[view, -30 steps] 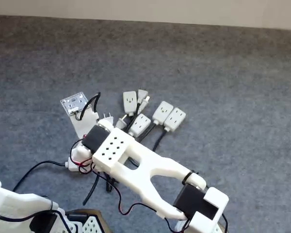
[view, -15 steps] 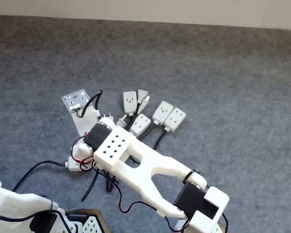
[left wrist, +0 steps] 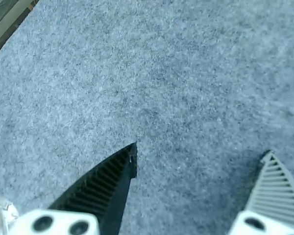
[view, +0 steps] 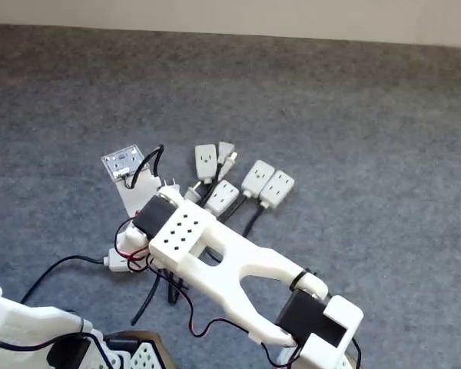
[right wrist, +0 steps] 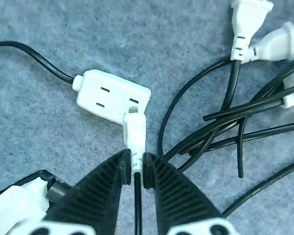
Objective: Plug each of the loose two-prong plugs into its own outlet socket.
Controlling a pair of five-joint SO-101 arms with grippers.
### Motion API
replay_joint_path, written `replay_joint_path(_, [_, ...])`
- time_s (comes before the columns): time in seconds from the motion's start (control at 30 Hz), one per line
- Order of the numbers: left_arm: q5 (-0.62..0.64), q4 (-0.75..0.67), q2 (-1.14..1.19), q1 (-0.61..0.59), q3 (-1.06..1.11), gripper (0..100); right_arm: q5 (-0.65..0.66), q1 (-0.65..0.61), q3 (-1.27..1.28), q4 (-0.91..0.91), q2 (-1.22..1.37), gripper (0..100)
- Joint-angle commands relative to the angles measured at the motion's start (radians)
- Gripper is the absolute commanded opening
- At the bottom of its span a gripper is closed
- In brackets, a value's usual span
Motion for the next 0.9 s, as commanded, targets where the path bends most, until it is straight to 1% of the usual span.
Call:
replay_joint_path(0.0, [0.008,-0.018,0.005,-0.01,-0.028,35,-0.012,0.01,-0.051,0.004,-0.022,0.5])
replay_joint_path(0.1, [0.008,-0.018,0.005,-0.01,-0.028,35,-0.012,0.01,-0.051,-0.005,-0.015,0.5])
replay_joint_path(0.27, [0.008,-0.018,0.005,-0.01,-0.028,35,-0.012,0.012,-0.062,-0.013,0.104,0.5])
replay_joint_path(0.43, [0.008,-0.018,0.005,-0.01,-0.027,35,-0.012,0.015,-0.16,0.024,0.183,0.5])
replay_joint_path(0.77, [0.008,-0.02,0.005,-0.025,-0.028,35,-0.012,0.019,-0.199,0.058,0.211,0.5])
replay_joint_path(0.87, [0.008,-0.02,0.005,-0.035,-0.028,35,-0.008,0.031,-0.203,0.099,0.211,0.5])
